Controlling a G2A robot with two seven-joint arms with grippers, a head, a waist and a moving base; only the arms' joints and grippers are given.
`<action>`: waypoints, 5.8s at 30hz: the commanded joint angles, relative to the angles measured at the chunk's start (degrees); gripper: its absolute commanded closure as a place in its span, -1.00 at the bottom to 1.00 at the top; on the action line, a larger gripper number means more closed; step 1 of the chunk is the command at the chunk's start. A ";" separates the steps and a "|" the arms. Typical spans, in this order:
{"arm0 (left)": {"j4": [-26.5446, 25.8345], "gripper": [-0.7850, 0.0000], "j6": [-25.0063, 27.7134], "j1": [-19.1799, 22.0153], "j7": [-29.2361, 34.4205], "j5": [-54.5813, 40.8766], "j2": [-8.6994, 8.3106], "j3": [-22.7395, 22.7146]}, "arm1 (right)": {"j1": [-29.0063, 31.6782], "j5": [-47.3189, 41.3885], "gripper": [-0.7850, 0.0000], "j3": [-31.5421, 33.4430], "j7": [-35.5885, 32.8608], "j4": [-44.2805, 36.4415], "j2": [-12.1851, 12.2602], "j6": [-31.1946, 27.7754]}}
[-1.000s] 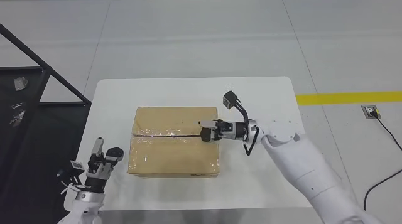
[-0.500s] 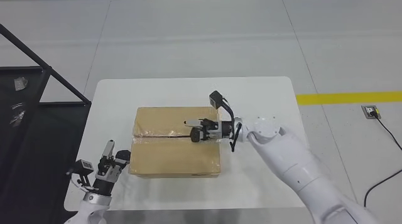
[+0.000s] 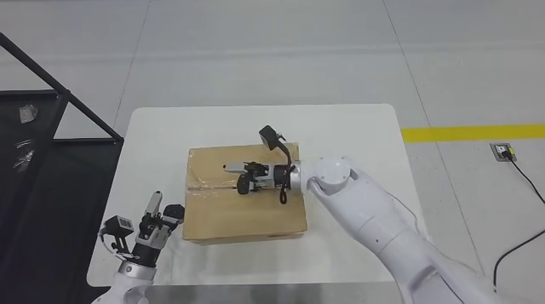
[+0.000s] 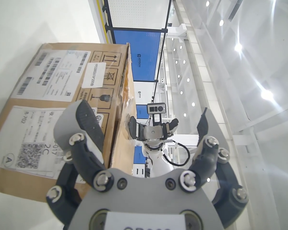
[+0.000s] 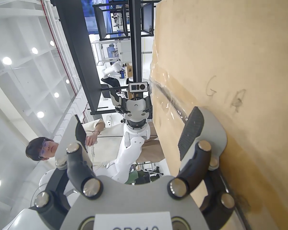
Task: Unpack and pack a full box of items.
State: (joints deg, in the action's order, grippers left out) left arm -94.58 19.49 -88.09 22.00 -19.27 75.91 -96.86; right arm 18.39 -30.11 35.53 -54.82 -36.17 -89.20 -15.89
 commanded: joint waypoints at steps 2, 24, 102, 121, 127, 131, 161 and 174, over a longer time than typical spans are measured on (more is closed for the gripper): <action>0.09 -1.00 0.11 0.00 0.22 -0.11 -0.05 0.24 | -0.90 0.09 -1.00 -1.25 1.13 1.68 -1.85 -0.08; 1.63 -1.00 0.02 0.36 1.21 -1.91 -0.65 -0.78 | -5.38 0.76 -1.00 -5.14 1.50 13.66 -12.87 -4.46; 1.80 -1.00 -1.03 1.94 -2.32 -1.30 -1.56 1.27 | 14.80 45.42 -1.00 18.32 -2.95 -43.25 14.18 23.73; 1.47 -1.00 -0.84 1.85 -1.89 -1.16 -1.73 1.94 | 29.26 50.57 -1.00 33.76 3.51 -60.09 18.36 29.28; 1.47 -1.00 -0.86 1.77 -2.13 -1.01 -1.79 1.93 | 31.03 48.90 -1.00 33.69 4.38 -61.12 18.52 25.31; 1.44 -1.00 -0.86 1.75 -2.19 -1.02 -1.83 1.95 | 29.99 47.94 -1.00 32.56 3.30 -58.80 18.42 24.33; 1.78 -1.00 -0.59 1.50 -2.77 -0.94 -2.07 1.97 | 21.72 36.85 -1.00 27.38 2.72 -40.18 16.85 20.18; 1.61 -1.00 -0.33 1.19 -2.94 -0.84 -2.13 2.23 | 20.93 30.94 -1.00 26.33 -0.43 -35.93 16.51 16.04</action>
State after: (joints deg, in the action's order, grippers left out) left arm -92.92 19.09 -86.86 19.06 -20.21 73.78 -94.71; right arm 39.65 1.08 62.32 -55.28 -72.78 -72.57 0.20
